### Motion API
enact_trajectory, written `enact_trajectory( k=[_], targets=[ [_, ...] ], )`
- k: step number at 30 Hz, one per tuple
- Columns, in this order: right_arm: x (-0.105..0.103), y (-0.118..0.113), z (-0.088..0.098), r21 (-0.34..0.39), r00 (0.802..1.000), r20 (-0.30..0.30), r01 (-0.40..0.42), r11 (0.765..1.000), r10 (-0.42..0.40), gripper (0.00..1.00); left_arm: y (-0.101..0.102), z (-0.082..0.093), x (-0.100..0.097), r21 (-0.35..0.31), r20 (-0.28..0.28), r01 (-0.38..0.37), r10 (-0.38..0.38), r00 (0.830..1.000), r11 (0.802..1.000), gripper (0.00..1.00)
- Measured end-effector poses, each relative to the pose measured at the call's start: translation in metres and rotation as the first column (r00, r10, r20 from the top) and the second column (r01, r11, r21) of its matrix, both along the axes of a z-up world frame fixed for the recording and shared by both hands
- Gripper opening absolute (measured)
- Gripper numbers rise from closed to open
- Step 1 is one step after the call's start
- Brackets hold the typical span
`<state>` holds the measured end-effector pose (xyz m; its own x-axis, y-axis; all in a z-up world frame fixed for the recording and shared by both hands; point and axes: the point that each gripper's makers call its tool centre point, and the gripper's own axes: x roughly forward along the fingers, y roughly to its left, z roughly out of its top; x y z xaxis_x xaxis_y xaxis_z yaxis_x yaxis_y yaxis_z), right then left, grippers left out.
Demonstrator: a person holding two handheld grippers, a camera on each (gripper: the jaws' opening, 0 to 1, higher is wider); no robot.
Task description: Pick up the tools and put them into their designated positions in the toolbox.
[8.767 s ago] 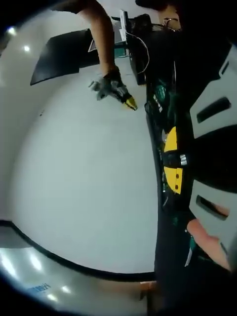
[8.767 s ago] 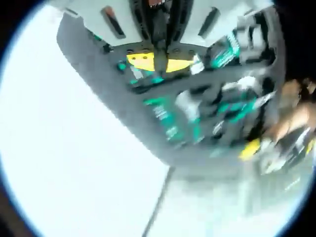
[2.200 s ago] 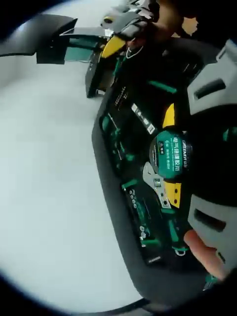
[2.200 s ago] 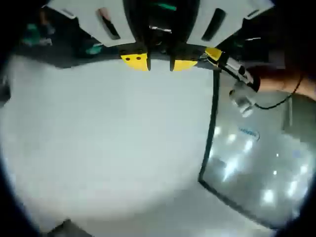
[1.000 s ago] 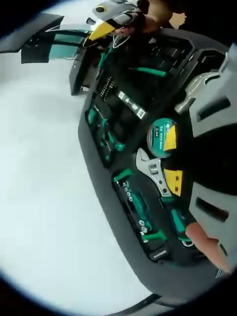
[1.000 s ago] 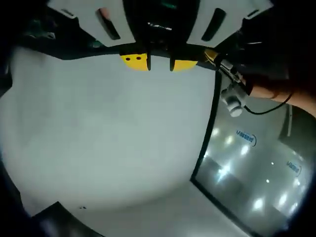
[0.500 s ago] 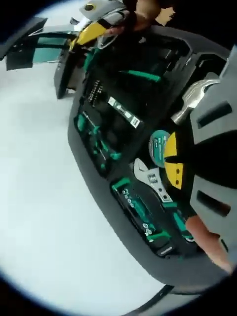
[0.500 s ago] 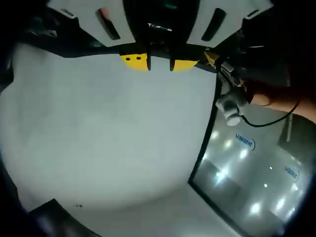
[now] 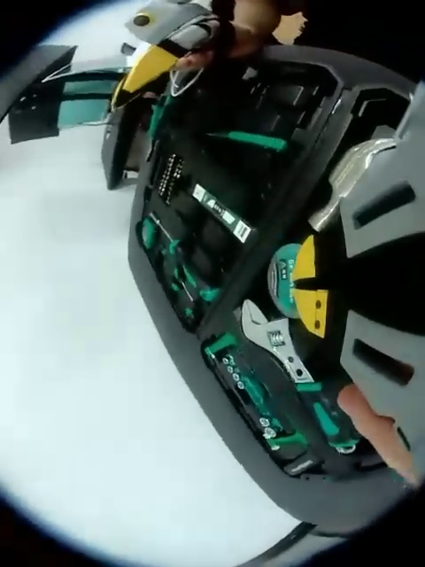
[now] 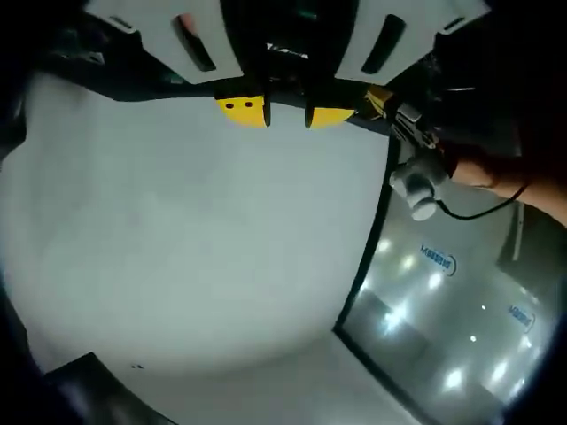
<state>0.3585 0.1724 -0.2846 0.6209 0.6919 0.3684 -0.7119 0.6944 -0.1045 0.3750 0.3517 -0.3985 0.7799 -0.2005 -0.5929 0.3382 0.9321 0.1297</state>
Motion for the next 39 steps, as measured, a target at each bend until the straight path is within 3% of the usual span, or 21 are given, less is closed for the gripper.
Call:
enact_trajectory(
  k=[2,4,7,8,9,10,13,14,16,17,19,20,22,23,24,26,27,28,34,37,39],
  targets=[
    [0.000,0.000,0.000,-0.003,1.000,0.000,0.002,1.000,-0.002,0.14,-0.003,-0.002,-0.003,-0.027,0.015,-0.006,0.006,1.000,1.000,0.00],
    [-0.001,0.000,0.000,-0.008,1.000,0.002,0.004,1.000,-0.004,0.14,-0.007,-0.005,-0.001,0.009,0.008,0.010,-0.010,1.000,1.000,0.00],
    [-0.002,-0.001,0.001,-0.011,1.000,0.008,0.007,1.000,-0.007,0.14,-0.016,-0.005,-0.004,0.032,-0.029,0.009,-0.008,1.000,0.999,0.00],
    [-0.002,-0.001,0.001,-0.009,1.000,0.005,0.007,1.000,-0.007,0.14,-0.012,-0.005,-0.007,0.020,-0.072,-0.003,0.004,0.997,1.000,0.00],
    [-0.002,-0.002,0.001,-0.005,1.000,0.003,0.004,1.000,-0.004,0.14,-0.003,-0.003,-0.013,0.044,-0.108,-0.065,0.069,0.992,0.997,0.00],
    [-0.002,-0.003,0.001,-0.003,1.000,0.003,0.003,1.000,-0.003,0.14,0.006,0.002,-0.016,0.075,-0.094,-0.123,0.130,0.987,0.990,0.00],
    [-0.002,-0.003,0.001,-0.006,1.000,-0.001,0.006,1.000,-0.006,0.14,-0.002,0.011,-0.011,0.014,-0.053,-0.098,0.099,0.994,0.995,0.01],
    [-0.003,-0.003,0.001,-0.004,1.000,-0.001,0.004,1.000,-0.004,0.14,-0.002,0.008,-0.008,0.030,-0.046,-0.099,0.101,0.994,0.995,0.01],
    [-0.002,-0.003,0.002,0.001,1.000,0.003,0.007,1.000,-0.007,0.14,0.016,0.006,0.001,0.144,-0.020,-0.120,0.124,0.992,0.982,0.01],
    [-0.002,-0.002,0.002,-0.001,1.000,0.000,0.004,1.000,-0.004,0.14,0.017,0.007,0.003,0.188,0.012,-0.108,0.108,0.994,0.976,0.01],
    [-0.002,-0.002,0.002,0.000,1.000,0.001,0.002,1.000,-0.002,0.14,0.010,0.014,0.016,0.153,0.112,-0.084,0.068,0.991,0.985,0.01],
    [-0.002,-0.001,0.001,-0.001,1.000,0.002,0.001,1.000,-0.001,0.14,0.007,0.011,0.017,0.116,0.114,-0.075,0.062,0.992,0.990,0.01],
    [-0.001,0.000,0.000,-0.004,1.000,0.000,-0.001,1.000,0.001,0.14,0.011,-0.007,0.009,0.128,0.035,-0.112,0.108,0.993,0.985,0.01],
    [0.000,0.000,-0.001,-0.005,1.000,0.000,-0.001,1.000,0.001,0.14,0.010,-0.001,0.017,0.135,0.110,-0.096,0.081,0.991,0.986,0.01],
    [0.001,0.000,-0.001,-0.005,1.000,0.000,-0.001,1.000,0.001,0.14,0.016,-0.004,0.021,0.138,0.131,-0.136,0.118,0.984,0.981,0.01],
    [0.003,-0.001,0.001,0.001,1.000,-0.001,-0.003,1.000,0.003,0.14,0.028,0.007,0.028,0.280,0.245,-0.145,0.076,0.967,0.949,0.00],
    [0.003,-0.001,0.002,0.008,1.000,0.000,-0.003,1.000,0.003,0.14,0.019,-0.003,0.023,0.161,0.195,-0.147,0.115,0.974,0.976,0.00],
    [0.003,-0.002,0.002,0.013,1.000,0.000,-0.001,1.000,0.001,0.14,0.015,-0.001,0.023,0.170,0.221,-0.107,0.068,0.973,0.980,0.00],
    [0.003,-0.002,0.002,0.018,1.000,-0.006,0.000,1.000,0.000,0.14,0.020,0.001,0.027,0.145,0.209,-0.115,0.083,0.974,0.983,0.00],
    [0.002,-0.001,0.001,0.011,1.000,-0.003,0.000,1.000,0.000,0.14,0.007,0.004,0.018,0.114,0.233,-0.110,0.081,0.969,0.987,0.00],
    [0.002,0.000,0.001,0.008,1.000,-0.003,0.000,1.000,0.000,0.14,0.005,0.003,0.012,-0.067,0.148,-0.200,0.208,0.967,0.978,0.00]
  ],
)
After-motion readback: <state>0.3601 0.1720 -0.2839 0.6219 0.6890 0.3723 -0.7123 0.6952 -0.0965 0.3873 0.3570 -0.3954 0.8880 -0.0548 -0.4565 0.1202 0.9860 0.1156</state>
